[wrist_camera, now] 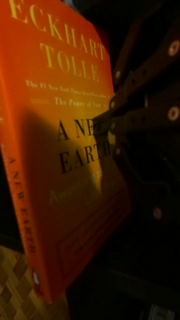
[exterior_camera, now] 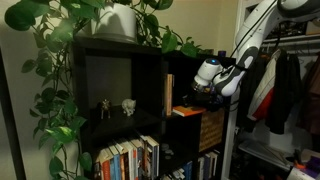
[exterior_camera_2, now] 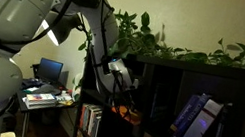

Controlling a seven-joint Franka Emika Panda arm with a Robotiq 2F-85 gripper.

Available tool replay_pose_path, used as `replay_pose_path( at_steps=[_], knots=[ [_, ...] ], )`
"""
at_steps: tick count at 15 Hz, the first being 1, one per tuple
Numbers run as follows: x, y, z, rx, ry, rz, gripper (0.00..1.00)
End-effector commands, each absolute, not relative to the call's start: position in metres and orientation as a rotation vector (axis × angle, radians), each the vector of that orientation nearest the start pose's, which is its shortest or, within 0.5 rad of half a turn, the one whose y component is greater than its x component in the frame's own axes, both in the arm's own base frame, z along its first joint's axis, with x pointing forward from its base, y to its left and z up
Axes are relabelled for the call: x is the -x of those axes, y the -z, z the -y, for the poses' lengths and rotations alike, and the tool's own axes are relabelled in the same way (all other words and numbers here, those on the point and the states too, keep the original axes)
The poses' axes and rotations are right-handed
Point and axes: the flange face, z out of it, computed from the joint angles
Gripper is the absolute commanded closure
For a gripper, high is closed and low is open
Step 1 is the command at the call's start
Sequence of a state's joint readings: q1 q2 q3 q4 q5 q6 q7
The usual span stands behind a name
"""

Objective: Move the orange book from the top middle compartment to the top right compartment

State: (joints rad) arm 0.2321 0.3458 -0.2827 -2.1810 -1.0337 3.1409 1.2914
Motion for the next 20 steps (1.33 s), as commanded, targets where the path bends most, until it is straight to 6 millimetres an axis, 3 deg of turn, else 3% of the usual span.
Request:
replay_pose_path(
  at_steps=[1,7,15,16,20],
  knots=[
    [-0.565,-0.275,-0.050,2.955,0.974,-0.426,0.97],
    [-0.573,-0.272,-0.051,2.955,0.978,-0.437,0.97],
    [-0.579,-0.287,-0.055,2.951,1.014,-0.431,0.97],
    [-0.578,-0.291,-0.056,2.946,1.021,-0.423,0.76],
    [-0.565,-0.304,-0.069,2.935,0.989,-0.411,0.56]
  ],
)
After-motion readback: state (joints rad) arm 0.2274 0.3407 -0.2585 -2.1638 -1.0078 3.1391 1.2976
